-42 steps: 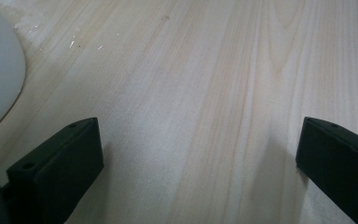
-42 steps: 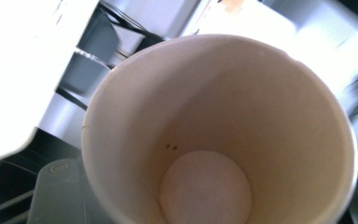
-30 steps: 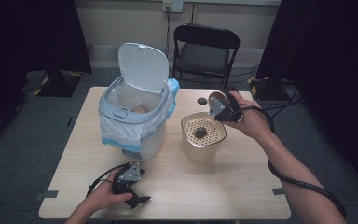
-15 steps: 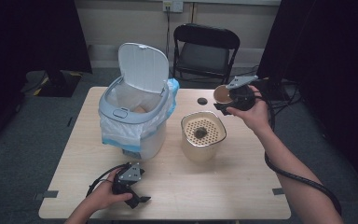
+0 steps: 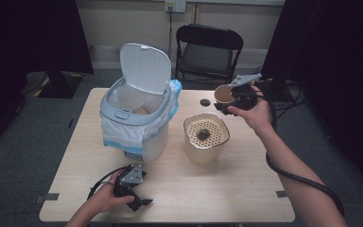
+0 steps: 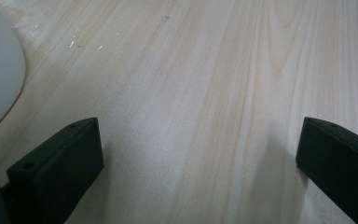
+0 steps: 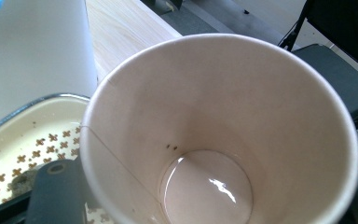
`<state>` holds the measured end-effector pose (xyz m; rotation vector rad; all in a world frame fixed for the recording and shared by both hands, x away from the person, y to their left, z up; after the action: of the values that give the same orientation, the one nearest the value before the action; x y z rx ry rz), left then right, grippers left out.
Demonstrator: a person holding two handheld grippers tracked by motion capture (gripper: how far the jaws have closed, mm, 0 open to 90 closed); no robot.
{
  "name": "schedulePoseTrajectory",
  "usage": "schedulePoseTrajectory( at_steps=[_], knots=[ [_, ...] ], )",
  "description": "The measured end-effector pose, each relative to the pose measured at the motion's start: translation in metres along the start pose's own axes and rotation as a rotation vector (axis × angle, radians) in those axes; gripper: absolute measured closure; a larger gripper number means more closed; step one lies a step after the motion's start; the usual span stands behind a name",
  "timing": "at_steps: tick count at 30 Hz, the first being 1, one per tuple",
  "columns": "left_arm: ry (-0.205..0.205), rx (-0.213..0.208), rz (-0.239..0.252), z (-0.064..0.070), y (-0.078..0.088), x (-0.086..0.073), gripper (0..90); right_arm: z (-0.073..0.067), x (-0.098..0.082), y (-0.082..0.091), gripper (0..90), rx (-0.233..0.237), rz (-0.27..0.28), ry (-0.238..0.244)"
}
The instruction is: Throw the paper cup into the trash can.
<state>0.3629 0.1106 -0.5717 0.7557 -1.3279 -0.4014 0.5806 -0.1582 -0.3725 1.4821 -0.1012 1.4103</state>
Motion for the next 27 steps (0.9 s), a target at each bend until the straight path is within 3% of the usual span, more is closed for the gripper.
schedulePoseTrajectory(
  at_steps=[18, 27],
  knots=[
    [-0.002, -0.004, -0.006, 0.000, 0.000, 0.000, 0.0, -0.014, 0.021, 0.005, 25.7, 0.072, 0.019, -0.020],
    [-0.003, -0.004, -0.007, 0.000, 0.000, 0.000, 0.0, -0.022, 0.034, 0.008, 25.7, 0.089, 0.022, 0.005]
  ],
)
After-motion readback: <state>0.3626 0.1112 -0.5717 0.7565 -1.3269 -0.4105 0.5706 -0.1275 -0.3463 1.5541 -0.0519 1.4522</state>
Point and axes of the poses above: each handheld gripper's, and its own axes: y roughly backward along the jaws, x roughly out of its top, z roughly to its right, the point moved 10 cm from there along -y, roughly forward along the jaws, and after that the axes turned 4 degrees about -x, right-handed, at the moved point
